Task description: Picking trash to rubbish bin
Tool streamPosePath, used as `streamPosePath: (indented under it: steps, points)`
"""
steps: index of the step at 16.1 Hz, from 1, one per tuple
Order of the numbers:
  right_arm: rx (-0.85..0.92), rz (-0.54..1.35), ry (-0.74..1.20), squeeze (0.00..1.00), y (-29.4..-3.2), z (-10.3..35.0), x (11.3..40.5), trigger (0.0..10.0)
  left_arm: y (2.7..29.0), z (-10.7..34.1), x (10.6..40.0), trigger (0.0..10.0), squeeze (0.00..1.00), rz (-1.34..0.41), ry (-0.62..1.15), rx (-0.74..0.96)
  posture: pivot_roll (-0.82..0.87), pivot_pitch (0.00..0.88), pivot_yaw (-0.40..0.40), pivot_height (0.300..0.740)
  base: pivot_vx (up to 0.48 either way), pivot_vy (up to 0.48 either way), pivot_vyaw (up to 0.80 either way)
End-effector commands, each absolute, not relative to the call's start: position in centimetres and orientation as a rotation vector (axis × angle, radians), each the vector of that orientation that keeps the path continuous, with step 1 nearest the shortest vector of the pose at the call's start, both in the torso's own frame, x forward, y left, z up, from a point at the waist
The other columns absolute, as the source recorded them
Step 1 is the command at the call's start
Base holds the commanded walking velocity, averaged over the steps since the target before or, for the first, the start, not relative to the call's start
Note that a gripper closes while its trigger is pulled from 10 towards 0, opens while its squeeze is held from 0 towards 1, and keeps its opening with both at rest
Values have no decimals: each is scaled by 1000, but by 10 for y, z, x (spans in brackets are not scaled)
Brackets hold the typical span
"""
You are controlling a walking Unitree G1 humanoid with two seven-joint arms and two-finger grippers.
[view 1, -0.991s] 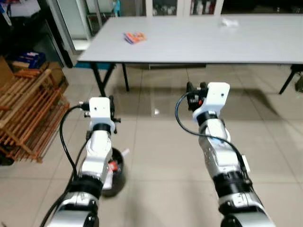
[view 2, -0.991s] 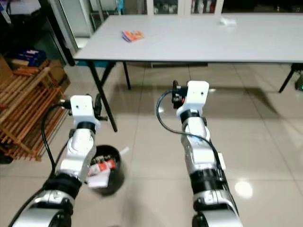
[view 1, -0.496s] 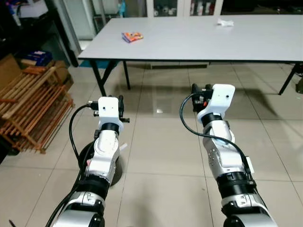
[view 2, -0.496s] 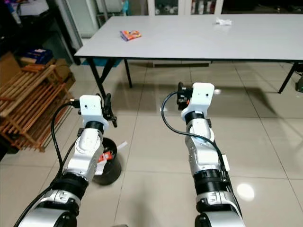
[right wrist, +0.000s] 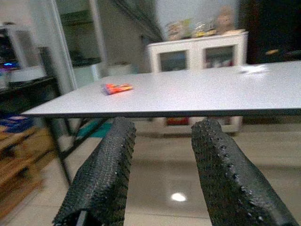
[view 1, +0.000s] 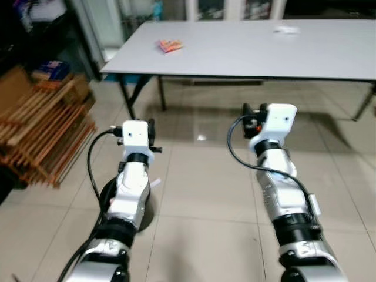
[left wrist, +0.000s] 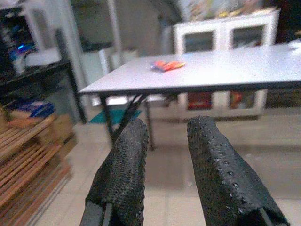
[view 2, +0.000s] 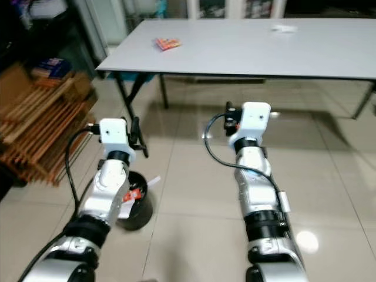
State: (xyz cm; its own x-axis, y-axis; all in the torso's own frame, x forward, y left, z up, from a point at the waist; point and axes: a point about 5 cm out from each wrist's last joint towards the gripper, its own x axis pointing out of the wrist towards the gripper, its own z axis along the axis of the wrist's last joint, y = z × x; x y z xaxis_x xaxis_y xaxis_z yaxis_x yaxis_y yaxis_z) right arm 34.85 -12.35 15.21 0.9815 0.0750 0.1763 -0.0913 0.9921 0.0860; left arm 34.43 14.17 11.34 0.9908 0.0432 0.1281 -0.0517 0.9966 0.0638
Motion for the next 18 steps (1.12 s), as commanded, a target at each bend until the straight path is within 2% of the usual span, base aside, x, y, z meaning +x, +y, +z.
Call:
streamPosePath:
  steps: [1, 18]
  points:
    - [83, 103, -176, 0, -120, 155, 350, 10000, 142, 118, 347, 10000, 0, 52, -135, 67, -3, 0, 79, 740, 390, 0, 0]
    - [116, 101, -175, 0, -119, 154, 349, 10000, 141, 117, 347, 10000, 0, 38, -123, 72, -8, 0, 86, 740, 388, 0, 0]
